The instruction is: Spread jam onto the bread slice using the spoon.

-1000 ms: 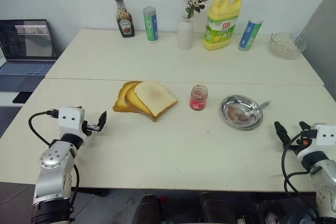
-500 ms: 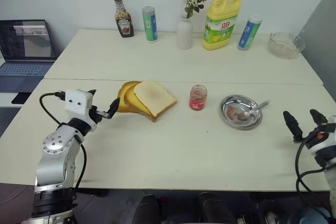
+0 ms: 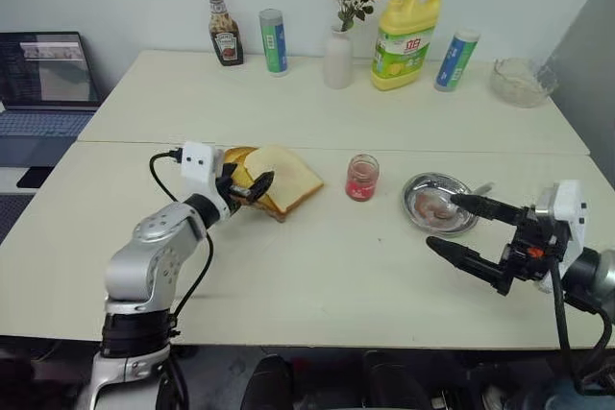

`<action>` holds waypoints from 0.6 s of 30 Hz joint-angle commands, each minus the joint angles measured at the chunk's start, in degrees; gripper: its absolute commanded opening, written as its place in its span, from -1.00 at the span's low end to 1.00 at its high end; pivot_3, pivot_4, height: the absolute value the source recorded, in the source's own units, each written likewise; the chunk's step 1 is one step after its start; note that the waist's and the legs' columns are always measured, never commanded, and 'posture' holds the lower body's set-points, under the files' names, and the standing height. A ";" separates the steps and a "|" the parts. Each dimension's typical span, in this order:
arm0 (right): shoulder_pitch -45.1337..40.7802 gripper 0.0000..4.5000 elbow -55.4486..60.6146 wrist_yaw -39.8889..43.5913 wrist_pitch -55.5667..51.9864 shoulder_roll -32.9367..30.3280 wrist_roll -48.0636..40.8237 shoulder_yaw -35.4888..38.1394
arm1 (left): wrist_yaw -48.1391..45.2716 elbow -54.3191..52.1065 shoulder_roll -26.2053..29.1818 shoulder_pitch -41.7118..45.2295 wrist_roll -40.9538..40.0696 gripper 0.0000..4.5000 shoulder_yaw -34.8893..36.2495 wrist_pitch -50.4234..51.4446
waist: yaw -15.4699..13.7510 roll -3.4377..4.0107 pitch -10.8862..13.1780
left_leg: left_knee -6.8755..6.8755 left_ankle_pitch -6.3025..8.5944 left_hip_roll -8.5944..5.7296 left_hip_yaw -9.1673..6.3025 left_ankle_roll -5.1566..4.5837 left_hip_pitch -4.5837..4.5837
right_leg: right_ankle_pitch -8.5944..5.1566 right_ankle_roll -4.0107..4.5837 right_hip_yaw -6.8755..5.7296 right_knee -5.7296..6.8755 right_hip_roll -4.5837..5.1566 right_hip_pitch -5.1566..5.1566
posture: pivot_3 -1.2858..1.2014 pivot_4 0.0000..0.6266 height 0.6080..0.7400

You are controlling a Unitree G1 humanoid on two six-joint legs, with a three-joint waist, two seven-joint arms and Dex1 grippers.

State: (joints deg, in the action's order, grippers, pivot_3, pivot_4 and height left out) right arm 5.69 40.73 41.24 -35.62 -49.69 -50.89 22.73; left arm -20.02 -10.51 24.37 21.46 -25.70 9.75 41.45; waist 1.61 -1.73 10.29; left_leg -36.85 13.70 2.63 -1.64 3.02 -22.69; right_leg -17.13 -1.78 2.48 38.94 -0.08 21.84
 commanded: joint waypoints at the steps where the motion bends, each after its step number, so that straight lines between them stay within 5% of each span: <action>1: -1.83 0.99 -0.04 0.63 -0.14 -0.87 -0.47 -0.08 | 3.34 -0.16 -1.12 1.75 -0.30 1.00 2.02 2.54 | -0.02 0.00 0.00 | 0.01 0.00 -0.02 0.01 0.00 -0.01 | 0.00 -0.01 0.02 -0.02 0.01 0.00 | 0.03 -0.52 1.00; 18: -6.34 0.99 0.01 3.63 -0.44 -1.10 -1.38 -3.70 | 9.31 4.76 -5.58 11.92 -4.05 1.00 4.70 20.35 | -0.11 -0.02 0.02 | -0.03 0.00 -0.04 0.02 0.01 -0.21 | 0.04 -0.07 0.02 0.00 0.03 0.20 | 0.03 -0.52 1.00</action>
State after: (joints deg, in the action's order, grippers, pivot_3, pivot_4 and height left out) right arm -0.04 39.91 44.49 -36.90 -50.61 -52.42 18.80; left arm -10.67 -4.76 18.79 31.95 -28.37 13.62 60.54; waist 1.50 -1.76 10.31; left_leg -36.89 13.71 2.58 -1.61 3.02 -22.90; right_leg -17.09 -1.85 2.50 38.93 -0.06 22.04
